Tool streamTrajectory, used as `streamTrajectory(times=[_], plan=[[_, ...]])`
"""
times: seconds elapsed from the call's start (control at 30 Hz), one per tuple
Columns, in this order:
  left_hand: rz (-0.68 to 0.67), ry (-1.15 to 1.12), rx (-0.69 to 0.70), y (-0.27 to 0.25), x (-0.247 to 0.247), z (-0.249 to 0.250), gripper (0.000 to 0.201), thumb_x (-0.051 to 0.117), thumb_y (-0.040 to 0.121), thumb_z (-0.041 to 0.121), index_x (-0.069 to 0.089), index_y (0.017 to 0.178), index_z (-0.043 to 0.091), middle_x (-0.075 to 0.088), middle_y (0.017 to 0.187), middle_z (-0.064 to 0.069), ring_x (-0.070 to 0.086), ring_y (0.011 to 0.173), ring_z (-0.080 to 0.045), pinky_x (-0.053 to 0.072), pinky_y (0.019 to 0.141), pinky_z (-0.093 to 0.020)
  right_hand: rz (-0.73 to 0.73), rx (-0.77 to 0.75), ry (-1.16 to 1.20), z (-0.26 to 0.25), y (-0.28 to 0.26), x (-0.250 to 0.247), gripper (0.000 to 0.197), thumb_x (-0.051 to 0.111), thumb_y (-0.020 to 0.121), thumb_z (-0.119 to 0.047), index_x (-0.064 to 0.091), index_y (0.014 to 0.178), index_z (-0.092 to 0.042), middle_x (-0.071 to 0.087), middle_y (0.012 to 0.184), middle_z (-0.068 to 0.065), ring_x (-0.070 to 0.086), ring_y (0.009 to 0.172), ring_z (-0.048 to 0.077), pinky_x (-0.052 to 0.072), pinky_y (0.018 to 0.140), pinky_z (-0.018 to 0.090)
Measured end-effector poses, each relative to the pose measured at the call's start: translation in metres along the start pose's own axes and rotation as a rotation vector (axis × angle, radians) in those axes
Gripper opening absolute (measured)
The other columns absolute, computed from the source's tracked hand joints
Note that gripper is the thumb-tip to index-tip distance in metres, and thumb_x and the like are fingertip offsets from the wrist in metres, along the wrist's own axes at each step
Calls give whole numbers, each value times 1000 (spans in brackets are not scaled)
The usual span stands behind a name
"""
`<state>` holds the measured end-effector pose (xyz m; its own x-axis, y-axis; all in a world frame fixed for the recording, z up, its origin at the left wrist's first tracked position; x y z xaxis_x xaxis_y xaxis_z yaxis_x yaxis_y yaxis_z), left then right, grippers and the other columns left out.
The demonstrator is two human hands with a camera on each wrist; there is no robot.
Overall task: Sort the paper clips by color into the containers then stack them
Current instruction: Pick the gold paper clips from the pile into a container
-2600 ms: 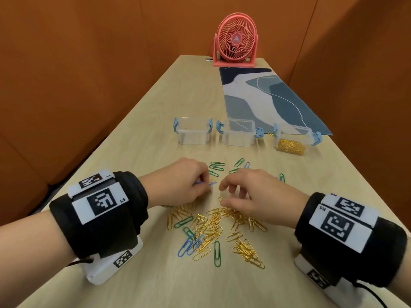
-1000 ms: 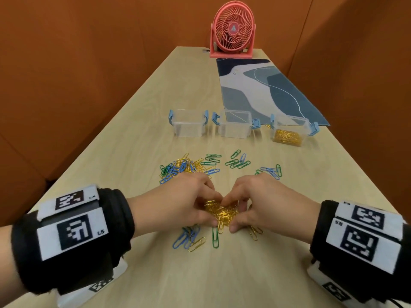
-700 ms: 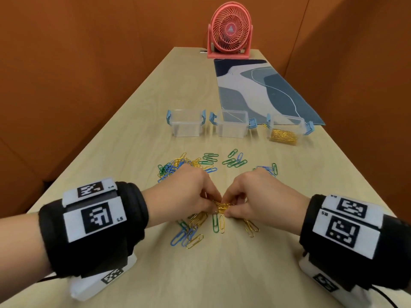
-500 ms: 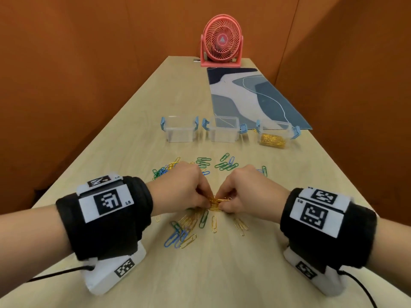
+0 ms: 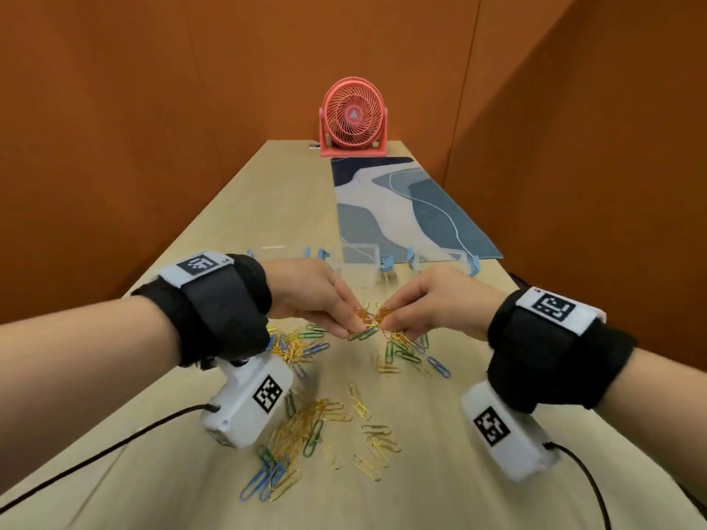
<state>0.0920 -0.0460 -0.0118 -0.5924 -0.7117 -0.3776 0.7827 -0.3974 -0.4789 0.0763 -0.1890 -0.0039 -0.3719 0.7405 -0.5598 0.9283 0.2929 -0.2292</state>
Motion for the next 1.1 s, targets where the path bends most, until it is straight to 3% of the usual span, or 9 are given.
streamTrajectory(times=[0.1,0.2,0.37,0.53,0.63,0.83,0.93,1.0,1.1], plan=[[0,-48,47,23,0,26,19,70,76,-3,69,94,-3,69,80,-4,67,66,-6,57,69,-14,62,39,96,8,9,-31,24,76,73,-6,73,97,-3,72,84,8,64,60,9,56,63,14],[37,-84,98,50,-3,57,26,70,75,-4,67,100,-6,68,84,-6,68,68,-9,57,65,-15,141,62,114,18,21,-65,21,77,72,-7,74,93,-4,73,91,12,65,69,13,58,74,20],[85,-22,174,93,-2,104,18,68,78,-2,68,95,-1,69,89,-6,66,72,-10,57,67,-14,278,98,59,30,43,-109,18,76,74,-9,74,92,-7,70,81,4,63,66,9,56,76,22],[185,84,197,129,1,116,21,69,78,0,69,98,2,69,96,-10,65,78,-13,57,79,-21,326,128,-40,46,69,-121,15,77,74,-12,74,88,-10,71,81,4,64,67,9,56,85,30],[235,254,199,137,5,112,26,70,79,6,70,105,6,70,103,-10,65,86,-15,55,86,-25,328,111,-118,54,78,-121,20,79,72,-21,75,88,-12,74,87,5,70,77,13,57,83,28],[218,442,288,108,4,112,32,63,85,10,65,116,17,67,112,-1,64,96,-14,53,83,-20,344,-10,-320,32,58,-113,32,77,74,-29,72,102,-13,70,90,1,65,81,14,57,73,28],[218,526,369,62,-2,97,28,71,79,12,70,106,19,71,95,3,66,77,-9,53,70,-14,258,-127,-328,6,22,-86,21,78,73,-28,73,91,-19,66,72,-8,59,62,5,50,58,18],[141,660,362,35,3,69,23,75,75,16,73,97,25,71,80,10,63,62,-3,48,60,-8,127,-159,-324,-4,-2,-55,19,81,67,-31,75,82,-21,68,66,-6,57,50,1,48,53,13],[-57,819,290,7,23,14,29,76,74,28,71,102,34,71,88,14,64,79,2,47,70,-9,-80,-159,-409,-5,-32,2,30,84,60,-41,75,81,-21,69,69,-6,54,51,-1,43,50,10]])
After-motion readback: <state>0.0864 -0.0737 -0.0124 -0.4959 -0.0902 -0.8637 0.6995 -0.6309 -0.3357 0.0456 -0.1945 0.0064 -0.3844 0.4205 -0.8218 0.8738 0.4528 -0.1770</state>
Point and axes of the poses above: each hand's wrist, its own y-axis towards the middle knuckle, its own x-axis out of the palm, z = x × y, the point moved 6 cm from there along y, towards the middle knuckle
